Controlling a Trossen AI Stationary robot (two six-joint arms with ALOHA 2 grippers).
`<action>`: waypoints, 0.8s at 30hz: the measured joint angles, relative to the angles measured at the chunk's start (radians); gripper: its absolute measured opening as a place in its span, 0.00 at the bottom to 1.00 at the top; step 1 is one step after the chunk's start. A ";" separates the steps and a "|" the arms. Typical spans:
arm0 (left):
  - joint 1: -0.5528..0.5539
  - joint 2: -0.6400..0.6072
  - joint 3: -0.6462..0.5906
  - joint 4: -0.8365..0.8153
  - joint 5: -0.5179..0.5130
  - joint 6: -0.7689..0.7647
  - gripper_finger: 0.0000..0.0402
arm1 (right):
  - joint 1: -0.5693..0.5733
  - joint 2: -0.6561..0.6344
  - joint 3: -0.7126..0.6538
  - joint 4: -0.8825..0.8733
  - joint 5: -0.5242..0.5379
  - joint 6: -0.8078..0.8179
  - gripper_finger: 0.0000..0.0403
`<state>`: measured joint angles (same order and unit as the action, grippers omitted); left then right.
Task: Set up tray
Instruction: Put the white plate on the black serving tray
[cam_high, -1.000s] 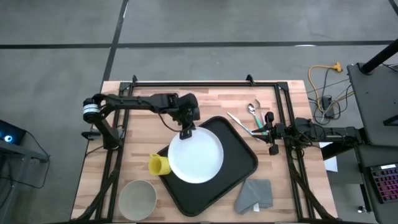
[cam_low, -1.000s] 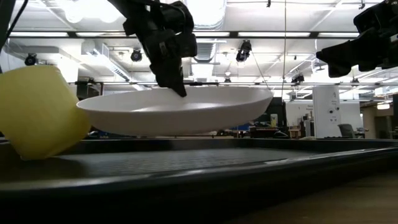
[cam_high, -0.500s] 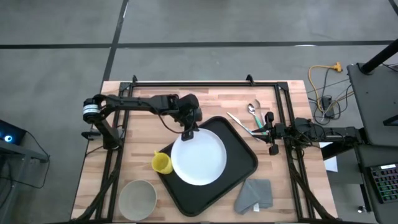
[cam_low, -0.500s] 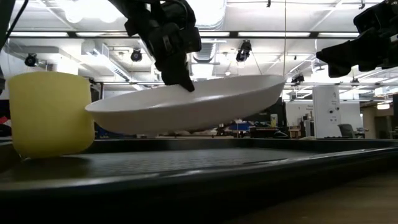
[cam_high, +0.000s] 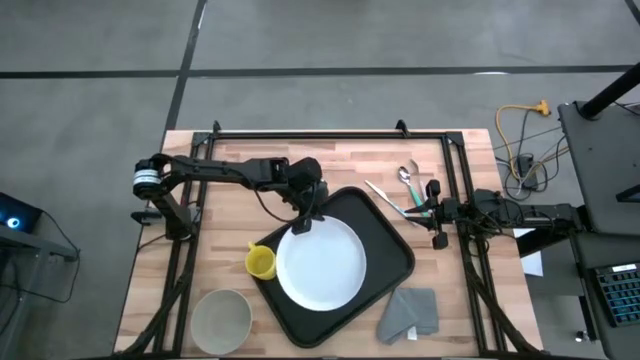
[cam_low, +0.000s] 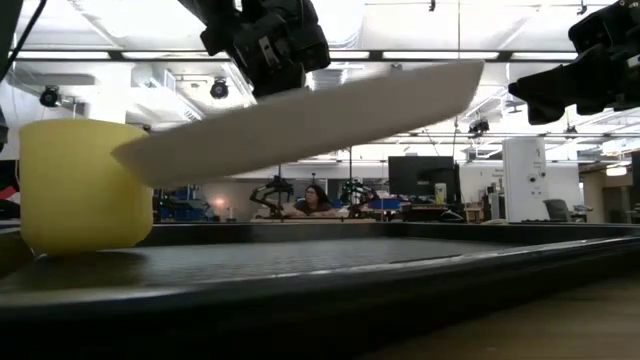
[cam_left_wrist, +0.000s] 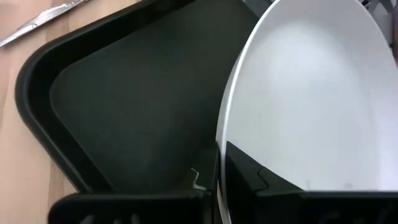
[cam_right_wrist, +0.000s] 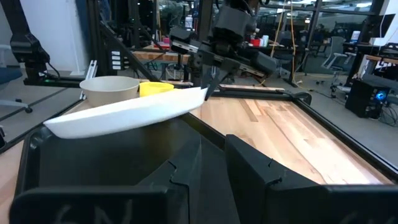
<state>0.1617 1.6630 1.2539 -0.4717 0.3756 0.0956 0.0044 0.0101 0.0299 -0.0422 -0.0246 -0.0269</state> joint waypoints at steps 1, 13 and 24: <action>-0.001 0.000 -0.001 0.002 0.001 0.000 0.00 | 0.000 0.000 0.000 0.000 0.000 0.000 0.17; -0.025 0.089 -0.007 0.075 0.016 0.000 0.00 | 0.000 -0.001 0.000 0.000 0.000 0.000 0.17; -0.044 0.137 0.039 0.035 0.068 0.001 0.00 | 0.000 -0.001 0.000 0.000 0.000 0.000 0.17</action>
<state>0.1180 1.8004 1.2934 -0.4365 0.4438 0.0962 0.0044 0.0093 0.0299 -0.0422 -0.0246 -0.0269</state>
